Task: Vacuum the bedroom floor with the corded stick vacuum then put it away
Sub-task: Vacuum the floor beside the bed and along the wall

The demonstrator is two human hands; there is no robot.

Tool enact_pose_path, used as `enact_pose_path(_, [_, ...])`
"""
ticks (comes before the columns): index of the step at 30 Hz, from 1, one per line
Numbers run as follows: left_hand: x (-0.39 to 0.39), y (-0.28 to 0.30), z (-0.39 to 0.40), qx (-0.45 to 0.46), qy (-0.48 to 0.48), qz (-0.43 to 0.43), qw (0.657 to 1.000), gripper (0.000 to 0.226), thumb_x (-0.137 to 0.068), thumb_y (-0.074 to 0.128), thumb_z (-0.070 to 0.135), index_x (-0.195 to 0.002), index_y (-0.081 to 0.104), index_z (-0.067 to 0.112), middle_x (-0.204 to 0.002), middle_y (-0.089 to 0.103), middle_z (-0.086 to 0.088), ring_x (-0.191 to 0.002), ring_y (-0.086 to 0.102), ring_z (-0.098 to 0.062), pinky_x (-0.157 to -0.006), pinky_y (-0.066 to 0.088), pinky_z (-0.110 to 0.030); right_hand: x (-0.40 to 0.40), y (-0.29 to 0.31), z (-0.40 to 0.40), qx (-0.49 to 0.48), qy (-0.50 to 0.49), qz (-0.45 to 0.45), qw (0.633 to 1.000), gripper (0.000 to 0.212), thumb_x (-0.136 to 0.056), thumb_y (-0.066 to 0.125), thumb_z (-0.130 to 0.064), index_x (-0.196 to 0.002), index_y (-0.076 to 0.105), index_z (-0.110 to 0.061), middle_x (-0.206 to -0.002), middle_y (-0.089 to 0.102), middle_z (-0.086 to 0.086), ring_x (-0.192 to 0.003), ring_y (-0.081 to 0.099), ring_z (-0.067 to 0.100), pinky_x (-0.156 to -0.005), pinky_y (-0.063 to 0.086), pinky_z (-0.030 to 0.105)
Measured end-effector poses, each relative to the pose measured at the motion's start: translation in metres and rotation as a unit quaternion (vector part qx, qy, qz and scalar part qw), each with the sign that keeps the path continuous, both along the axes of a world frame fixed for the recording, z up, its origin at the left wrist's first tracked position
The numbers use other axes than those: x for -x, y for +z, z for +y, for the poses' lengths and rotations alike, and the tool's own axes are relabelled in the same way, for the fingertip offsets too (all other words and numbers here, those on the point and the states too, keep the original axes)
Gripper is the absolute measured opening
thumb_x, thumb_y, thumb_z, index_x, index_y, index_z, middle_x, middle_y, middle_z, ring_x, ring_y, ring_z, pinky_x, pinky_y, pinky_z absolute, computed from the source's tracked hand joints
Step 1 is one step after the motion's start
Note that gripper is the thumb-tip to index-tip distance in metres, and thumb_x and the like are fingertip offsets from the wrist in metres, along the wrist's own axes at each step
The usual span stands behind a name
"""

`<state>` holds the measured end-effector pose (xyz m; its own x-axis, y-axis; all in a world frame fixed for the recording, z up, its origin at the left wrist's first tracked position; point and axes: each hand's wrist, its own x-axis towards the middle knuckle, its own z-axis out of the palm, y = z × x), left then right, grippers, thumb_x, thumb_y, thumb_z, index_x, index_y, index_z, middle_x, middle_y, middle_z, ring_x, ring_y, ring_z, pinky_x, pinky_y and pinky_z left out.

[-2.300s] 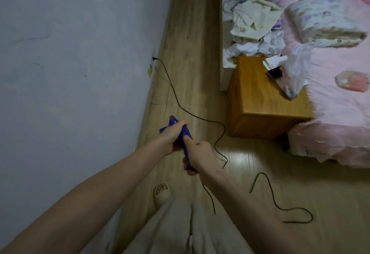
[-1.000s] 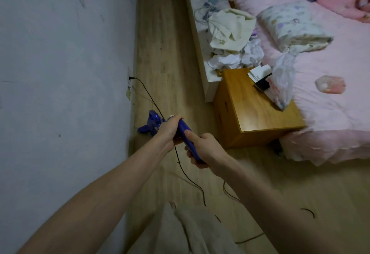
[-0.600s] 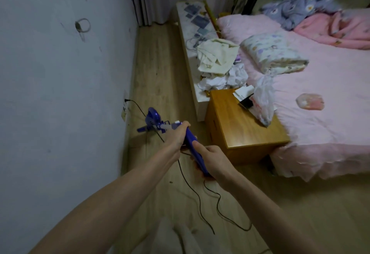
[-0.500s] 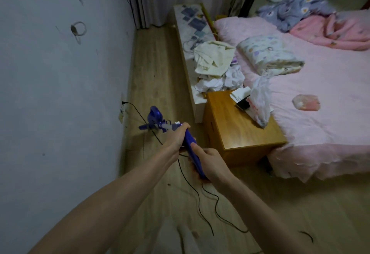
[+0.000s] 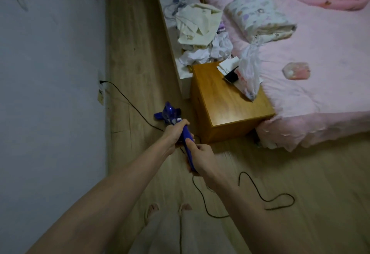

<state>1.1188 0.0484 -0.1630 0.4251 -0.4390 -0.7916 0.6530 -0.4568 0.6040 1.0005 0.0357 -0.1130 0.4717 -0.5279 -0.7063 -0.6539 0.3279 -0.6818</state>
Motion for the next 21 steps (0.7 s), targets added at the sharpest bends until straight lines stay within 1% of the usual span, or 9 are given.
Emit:
enact_pose_path(1, [0.002, -0.004, 0.0, -0.006, -0.009, 0.003, 1.0, 0.033, -0.086, 0.062, 0.026, -0.108, 0.06, 0.001, -0.067, 0.068, -0.01, -0.063, 0.065, -0.023, -0.08, 0.056, -0.04, 0.002, -0.003, 0.0, -0.01, -0.006, 0.004, 1.0, 0.037, -0.1, 0.041, -0.045, -0.099, 0.056, -0.011, -0.069, 0.056, 0.0, -0.049, 0.051, 0.007, -0.047, 0.042, 0.019])
enact_pose_path(3, [0.006, -0.011, -0.002, -0.015, -0.022, 0.005, 1.0, 0.035, -0.085, 0.062, 0.027, -0.109, 0.059, 0.002, -0.069, 0.069, -0.01, -0.064, 0.067, -0.023, -0.08, 0.058, -0.039, 0.006, -0.01, 0.0, -0.023, -0.013, 0.006, 1.0, 0.036, -0.1, 0.042, -0.045, -0.097, 0.056, -0.012, -0.069, 0.056, 0.0, -0.049, 0.05, 0.007, -0.048, 0.042, 0.02])
enact_pose_path(6, [0.011, -0.014, -0.006, -0.023, -0.03, -0.004, 0.999, 0.036, -0.086, 0.061, 0.03, -0.109, 0.06, 0.003, -0.075, 0.071, -0.011, -0.072, 0.069, -0.024, -0.089, 0.056, -0.043, 0.01, -0.014, -0.005, -0.022, -0.008, 0.014, 1.0, 0.036, -0.099, 0.042, -0.046, -0.093, 0.057, -0.014, -0.066, 0.056, -0.001, -0.048, 0.05, 0.008, -0.048, 0.041, 0.022])
enact_pose_path(9, [0.016, -0.013, -0.005, -0.033, -0.031, -0.003, 0.999, 0.035, -0.087, 0.059, 0.031, -0.108, 0.06, 0.003, -0.075, 0.07, -0.011, -0.071, 0.069, -0.024, -0.089, 0.056, -0.044, 0.015, -0.01, -0.006, -0.029, -0.01, 0.03, 0.999, 0.038, -0.099, 0.043, -0.048, -0.092, 0.057, -0.014, -0.066, 0.056, -0.001, -0.047, 0.049, 0.008, -0.047, 0.041, 0.021])
enact_pose_path(13, [0.023, -0.011, 0.0, -0.041, -0.04, 0.015, 0.998, 0.036, -0.087, 0.06, 0.032, -0.107, 0.061, 0.002, -0.081, 0.071, -0.013, -0.078, 0.069, -0.026, -0.091, 0.055, -0.045, 0.026, 0.006, -0.005, -0.038, -0.005, 0.047, 0.998, 0.041, -0.098, 0.043, -0.05, -0.098, 0.059, -0.013, -0.069, 0.057, 0.0, -0.049, 0.05, 0.007, -0.047, 0.041, 0.019])
enact_pose_path(16, [0.028, -0.008, 0.001, -0.038, -0.047, 0.044, 0.997, 0.036, -0.089, 0.06, 0.03, -0.11, 0.059, 0.002, -0.088, 0.07, -0.014, -0.078, 0.068, -0.025, -0.087, 0.057, -0.041, 0.033, 0.013, -0.003, -0.048, -0.021, 0.048, 0.997, 0.04, -0.097, 0.043, -0.051, -0.098, 0.059, -0.014, -0.069, 0.057, -0.001, -0.049, 0.049, 0.007, -0.046, 0.041, 0.019])
enact_pose_path(19, [0.027, -0.01, -0.002, -0.04, -0.049, 0.036, 0.997, 0.039, -0.087, 0.062, 0.031, -0.113, 0.058, 0.002, -0.09, 0.07, -0.015, -0.075, 0.069, -0.023, -0.079, 0.059, -0.036, 0.03, 0.012, 0.0, -0.06, -0.049, 0.044, 0.996, 0.039, -0.097, 0.045, -0.05, -0.099, 0.059, -0.015, -0.068, 0.057, 0.0, -0.049, 0.049, 0.008, -0.047, 0.04, 0.02])
enact_pose_path(21, [0.018, -0.009, -0.009, -0.034, -0.048, 0.03, 0.998, 0.038, -0.087, 0.062, 0.031, -0.112, 0.058, 0.003, -0.087, 0.07, -0.014, -0.074, 0.068, -0.023, -0.081, 0.058, -0.037, 0.02, 0.01, -0.006, -0.067, -0.069, 0.042, 0.994, 0.039, -0.096, 0.046, -0.051, -0.097, 0.06, -0.014, -0.069, 0.058, 0.0, -0.051, 0.05, 0.009, -0.049, 0.041, 0.022])
